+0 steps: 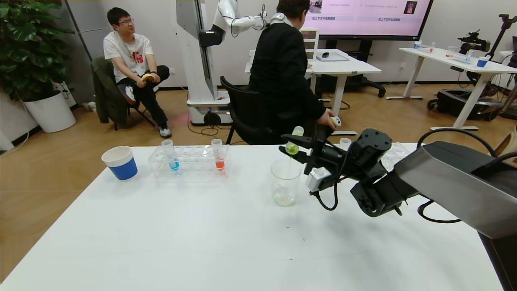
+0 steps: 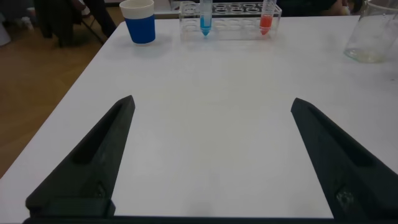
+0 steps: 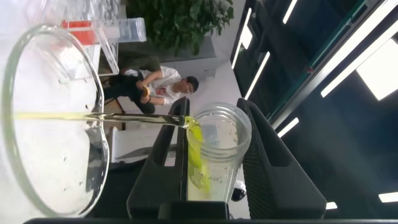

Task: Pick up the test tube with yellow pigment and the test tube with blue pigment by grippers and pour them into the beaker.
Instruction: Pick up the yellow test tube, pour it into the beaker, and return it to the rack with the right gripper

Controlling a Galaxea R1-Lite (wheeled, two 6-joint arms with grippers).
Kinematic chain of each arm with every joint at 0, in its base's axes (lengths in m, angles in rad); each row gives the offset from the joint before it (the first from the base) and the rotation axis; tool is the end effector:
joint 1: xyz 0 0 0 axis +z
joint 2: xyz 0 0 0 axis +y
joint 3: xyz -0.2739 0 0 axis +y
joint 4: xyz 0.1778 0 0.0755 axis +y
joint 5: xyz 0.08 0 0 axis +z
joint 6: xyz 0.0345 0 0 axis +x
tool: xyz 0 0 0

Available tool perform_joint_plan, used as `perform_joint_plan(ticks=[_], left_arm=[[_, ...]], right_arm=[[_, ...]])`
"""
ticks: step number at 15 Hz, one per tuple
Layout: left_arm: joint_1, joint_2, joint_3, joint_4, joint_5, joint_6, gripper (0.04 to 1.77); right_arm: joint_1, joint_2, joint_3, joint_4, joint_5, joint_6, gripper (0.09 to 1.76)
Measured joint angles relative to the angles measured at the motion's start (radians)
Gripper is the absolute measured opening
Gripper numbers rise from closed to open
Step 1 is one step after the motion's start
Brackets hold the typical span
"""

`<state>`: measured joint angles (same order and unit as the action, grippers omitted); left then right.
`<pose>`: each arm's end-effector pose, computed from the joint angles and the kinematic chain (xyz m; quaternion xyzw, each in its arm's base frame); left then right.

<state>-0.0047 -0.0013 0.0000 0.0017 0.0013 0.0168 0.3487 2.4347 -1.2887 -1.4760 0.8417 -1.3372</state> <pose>0.0183 0.0000 0.0753 0.0084 0.0002 -0.0017 1.0000 0.4120 0.1772 0.0804 -0.5378 -0.4678 0.3352 0.6161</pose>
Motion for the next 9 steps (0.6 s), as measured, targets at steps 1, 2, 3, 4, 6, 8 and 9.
perform_joint_plan(ticks=[1, 2, 3, 4, 6, 8, 9], left_arm=[[0.0, 0.0, 0.0, 0.0, 0.0, 0.0, 1.75], [0.0, 0.0, 0.0, 0.0, 0.0, 0.0, 1.75], [0.0, 0.0, 0.0, 0.0, 0.0, 0.0, 1.75], [0.0, 0.0, 0.0, 0.0, 0.0, 0.0, 1.75], [0.0, 0.0, 0.0, 0.0, 0.0, 0.0, 1.75], [0.0, 0.0, 0.0, 0.0, 0.0, 0.0, 1.75], [0.0, 0.0, 0.0, 0.0, 0.0, 0.0, 1.75]], right_arm=[[0.004, 0.006, 0.001, -0.012, 0.003, -0.006, 0.51], [0.006, 0.011, 0.002, -0.016, 0.005, -0.017, 0.51], [0.006, 0.014, 0.009, -0.017, 0.007, -0.033, 0.51], [0.003, 0.016, 0.016, -0.017, 0.009, -0.046, 0.51], [-0.001, 0.018, 0.026, -0.016, 0.026, -0.074, 0.51], [-0.001, 0.018, 0.028, -0.016, 0.027, -0.093, 0.51], [-0.002, 0.017, 0.028, -0.014, 0.027, -0.11, 0.51]])
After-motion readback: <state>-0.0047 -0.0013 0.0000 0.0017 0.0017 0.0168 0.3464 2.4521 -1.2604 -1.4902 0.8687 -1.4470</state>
